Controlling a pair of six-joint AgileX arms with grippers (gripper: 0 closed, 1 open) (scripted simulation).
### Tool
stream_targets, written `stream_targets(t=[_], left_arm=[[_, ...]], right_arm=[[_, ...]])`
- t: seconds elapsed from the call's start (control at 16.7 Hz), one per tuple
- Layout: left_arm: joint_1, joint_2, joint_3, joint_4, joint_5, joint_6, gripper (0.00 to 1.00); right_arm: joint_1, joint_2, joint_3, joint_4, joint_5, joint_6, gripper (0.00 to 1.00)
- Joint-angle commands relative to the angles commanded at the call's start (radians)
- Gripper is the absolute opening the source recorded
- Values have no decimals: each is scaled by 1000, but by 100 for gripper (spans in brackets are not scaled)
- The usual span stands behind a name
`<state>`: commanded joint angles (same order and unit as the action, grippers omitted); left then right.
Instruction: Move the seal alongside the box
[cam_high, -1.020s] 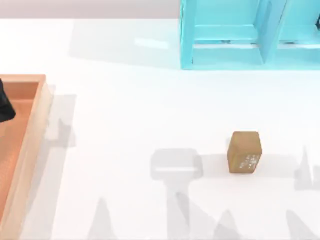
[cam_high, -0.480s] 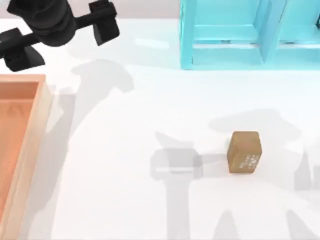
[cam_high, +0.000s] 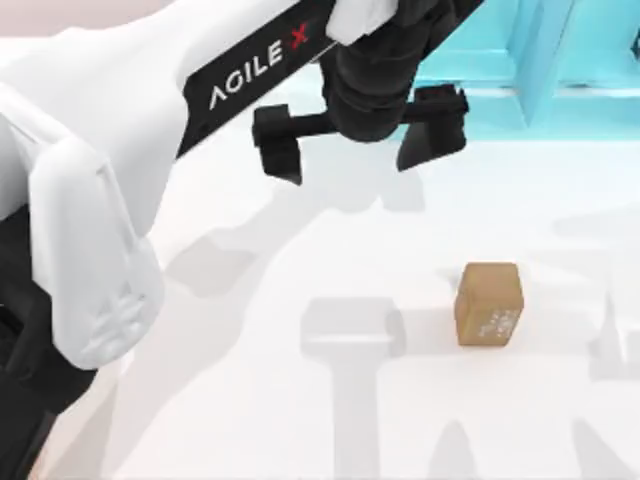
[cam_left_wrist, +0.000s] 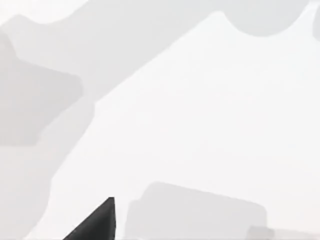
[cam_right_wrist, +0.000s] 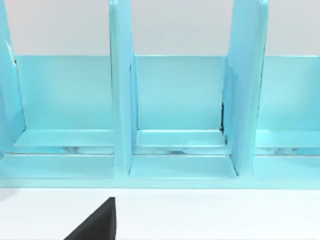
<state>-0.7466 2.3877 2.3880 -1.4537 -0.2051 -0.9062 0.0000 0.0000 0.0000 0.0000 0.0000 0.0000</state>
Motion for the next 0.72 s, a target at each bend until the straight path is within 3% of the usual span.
stream_targets(t=[0.36, 0.72], left_arm=[[-220, 258, 402, -177, 32, -69, 100], [-286, 309, 514, -216, 45, -82, 100]], right_arm=[[0, 0, 0, 0, 0, 0, 100], [0, 0, 0, 0, 0, 0, 100]])
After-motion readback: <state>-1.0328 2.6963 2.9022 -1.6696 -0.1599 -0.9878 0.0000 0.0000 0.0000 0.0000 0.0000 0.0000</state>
